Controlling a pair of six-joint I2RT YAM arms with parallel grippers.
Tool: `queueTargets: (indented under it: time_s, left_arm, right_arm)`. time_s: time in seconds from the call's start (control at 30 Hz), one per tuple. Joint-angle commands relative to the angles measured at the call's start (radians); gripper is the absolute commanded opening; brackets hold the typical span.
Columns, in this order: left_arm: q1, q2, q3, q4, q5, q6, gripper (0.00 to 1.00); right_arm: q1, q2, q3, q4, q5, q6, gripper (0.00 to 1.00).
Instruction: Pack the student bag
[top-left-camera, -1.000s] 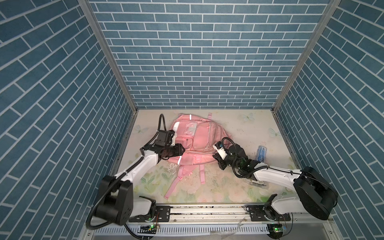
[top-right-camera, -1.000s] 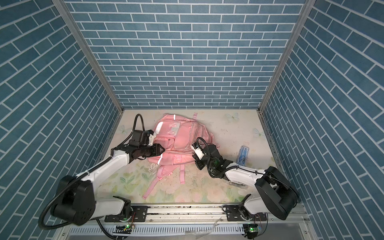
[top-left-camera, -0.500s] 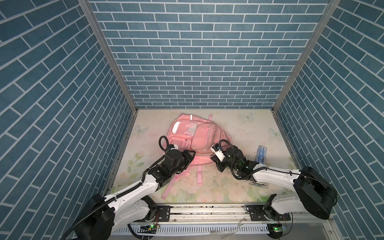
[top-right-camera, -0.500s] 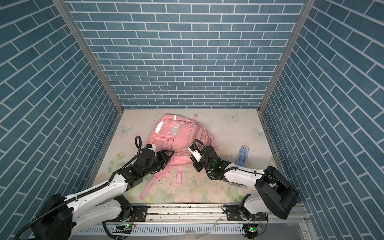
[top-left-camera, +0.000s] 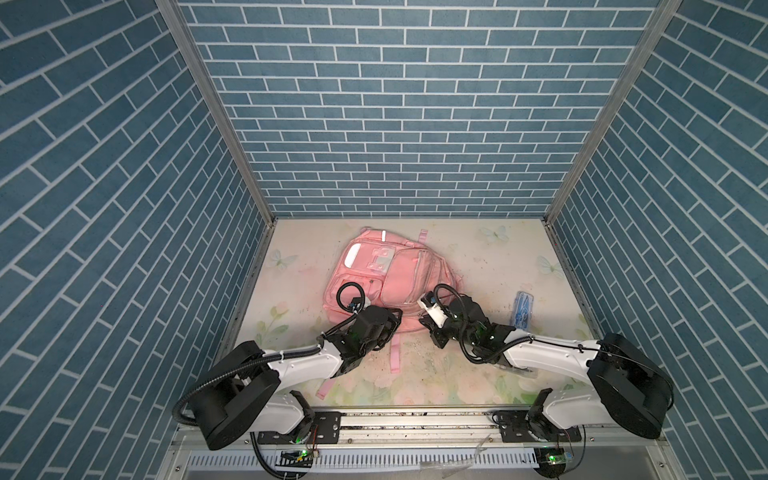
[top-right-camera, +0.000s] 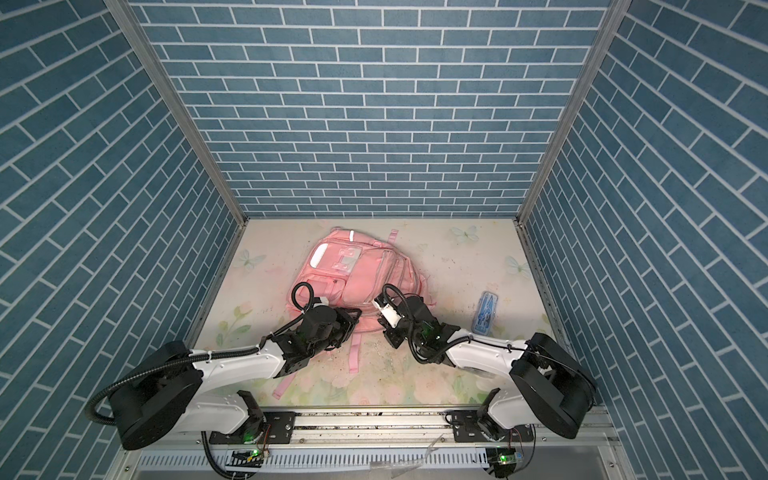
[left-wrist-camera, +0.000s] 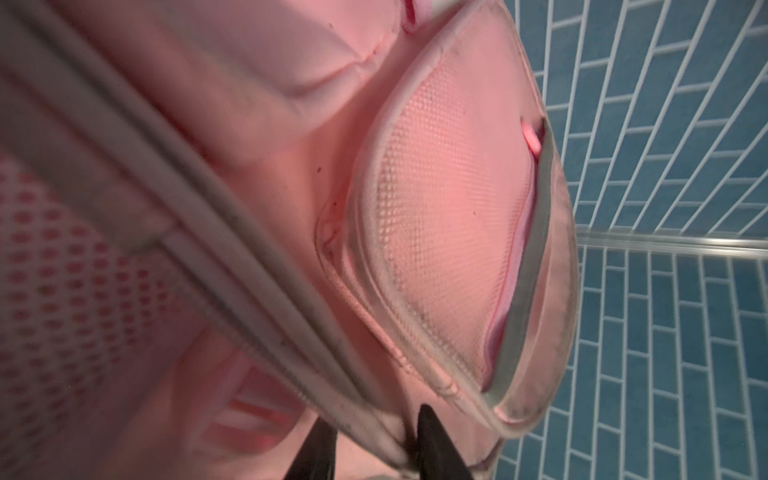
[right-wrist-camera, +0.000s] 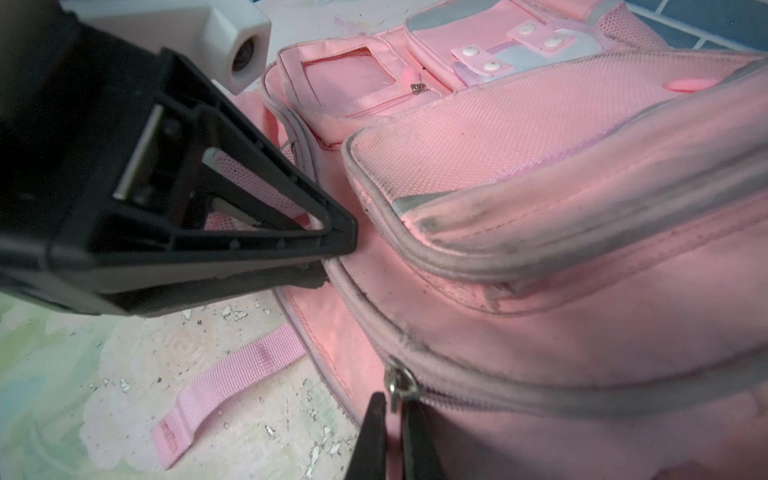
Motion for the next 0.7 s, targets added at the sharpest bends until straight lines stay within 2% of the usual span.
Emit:
queueTargets:
  time_s: [0.0,0.03,0.17,0.33,0.47,0.6,0.67]
  left_arm:
    - [0.026,0.002,0.007,0.041,0.005,0.016,0.06]
    - [0.042,-0.005,0.004,0.037,0.022,0.038,0.0]
    - [0.101,-0.045,0.012,-0.023,0.098,0.134,0.0]
    - [0.2,-0.072,0.048,-0.179,0.283,0.329,0.0]
    - [0.282,-0.099,0.047,-0.281,0.392,0.45,0.0]
    - [0.307,-0.098,0.123,-0.42,0.415,0.616,0.0]
    - [0.333,-0.077,0.153,-0.443,0.451,0.658,0.0]
  right_arm:
    - [0.014,-0.025,0.011,0.025,0.001,-0.018,0.0]
    - [0.013,-0.031,0.006,0.026,0.014,-0.016,0.0]
    - [-0.025,-0.072,-0.028,0.033,0.064,0.005,0.0]
    - [-0.176,-0.118,-0.045,0.007,0.03,0.048,0.0]
    - [-0.274,-0.126,-0.03,-0.013,0.015,0.025,0.0]
    - [-0.389,-0.086,0.009,-0.052,-0.012,0.013,0.0]
    - [-0.41,-0.066,0.033,-0.085,-0.03,-0.001,0.0]
